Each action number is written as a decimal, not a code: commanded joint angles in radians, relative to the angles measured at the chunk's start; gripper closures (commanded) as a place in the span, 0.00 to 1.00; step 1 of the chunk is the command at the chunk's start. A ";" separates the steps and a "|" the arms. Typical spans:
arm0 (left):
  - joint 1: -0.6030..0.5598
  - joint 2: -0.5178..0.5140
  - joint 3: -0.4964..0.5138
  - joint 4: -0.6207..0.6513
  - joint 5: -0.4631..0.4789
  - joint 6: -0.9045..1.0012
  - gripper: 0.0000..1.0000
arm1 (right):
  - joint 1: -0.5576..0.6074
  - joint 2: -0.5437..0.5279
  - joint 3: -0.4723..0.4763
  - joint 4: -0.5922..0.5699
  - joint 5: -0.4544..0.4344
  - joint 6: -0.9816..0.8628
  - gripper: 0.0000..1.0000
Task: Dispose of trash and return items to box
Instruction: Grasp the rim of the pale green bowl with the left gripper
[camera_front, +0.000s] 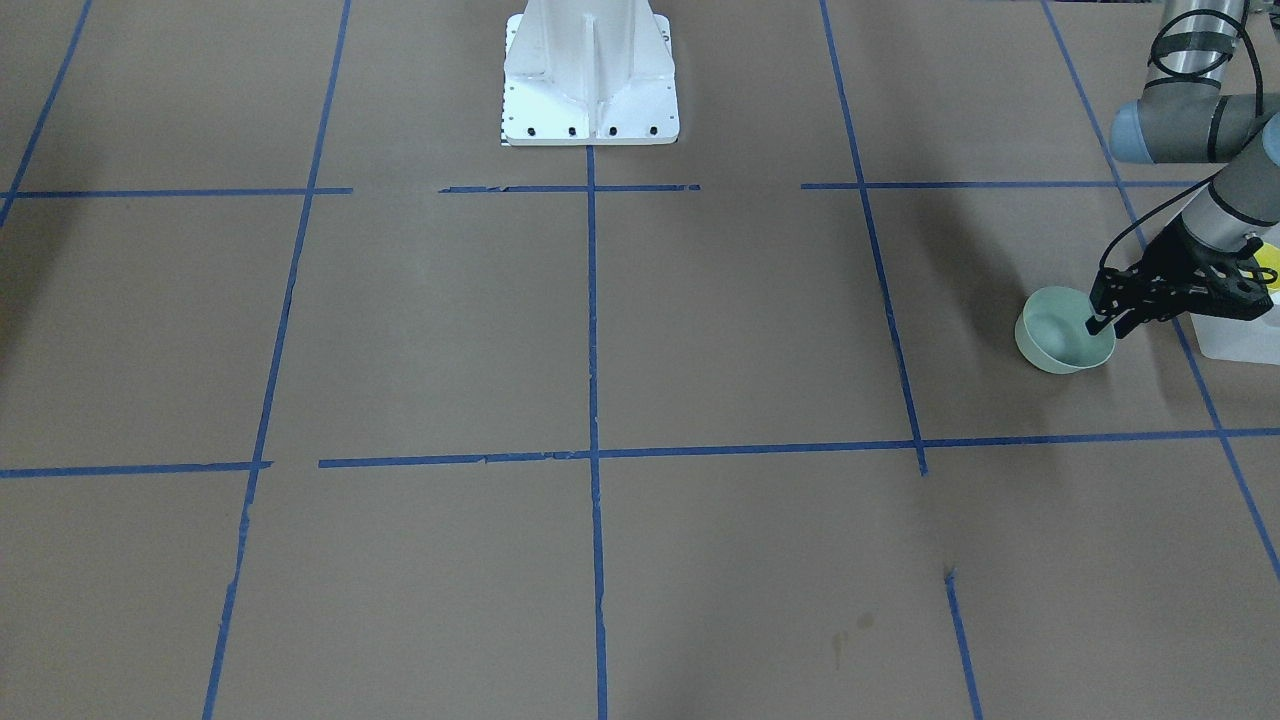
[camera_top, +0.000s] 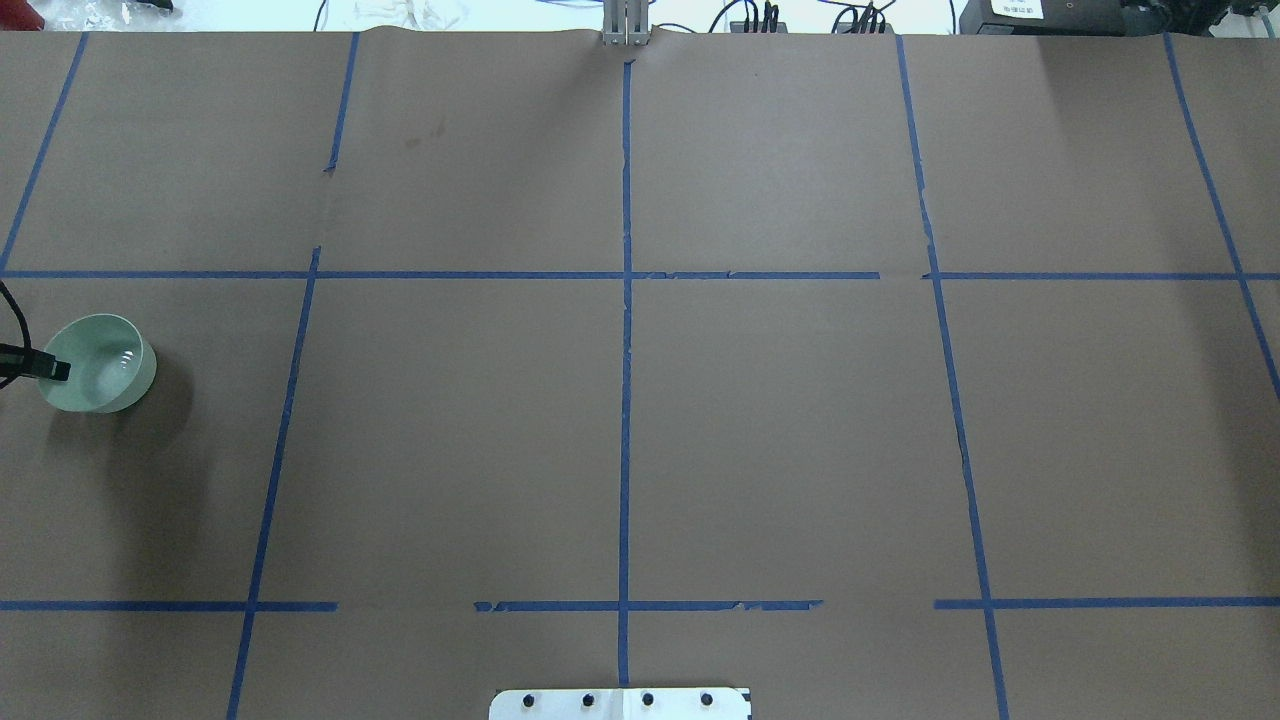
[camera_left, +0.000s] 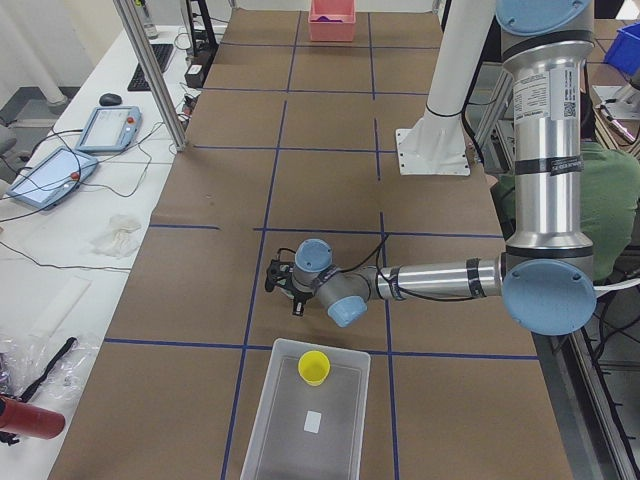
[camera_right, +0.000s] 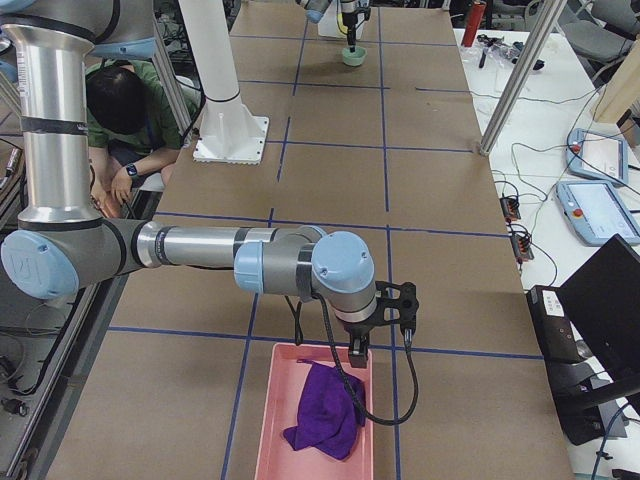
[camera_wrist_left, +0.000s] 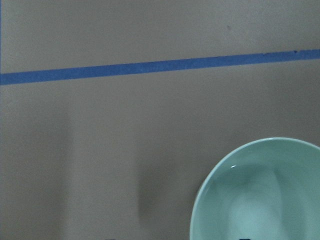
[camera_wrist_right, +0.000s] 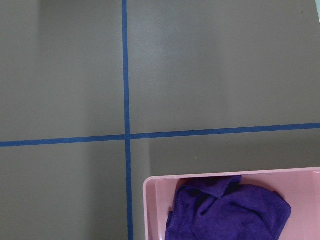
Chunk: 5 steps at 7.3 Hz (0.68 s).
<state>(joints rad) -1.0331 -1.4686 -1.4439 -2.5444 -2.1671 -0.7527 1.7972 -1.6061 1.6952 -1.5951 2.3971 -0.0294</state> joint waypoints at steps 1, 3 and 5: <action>-0.001 -0.002 -0.015 -0.002 -0.013 -0.037 1.00 | -0.024 -0.003 0.046 -0.002 0.005 0.036 0.00; -0.015 0.022 -0.082 0.012 -0.215 -0.027 1.00 | -0.024 -0.005 0.046 0.009 0.002 0.022 0.00; -0.093 0.053 -0.136 0.012 -0.286 -0.022 1.00 | -0.067 -0.029 0.052 0.004 0.005 0.029 0.00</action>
<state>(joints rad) -1.0855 -1.4308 -1.5519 -2.5339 -2.4092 -0.7778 1.7556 -1.6197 1.7443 -1.5905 2.4015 -0.0023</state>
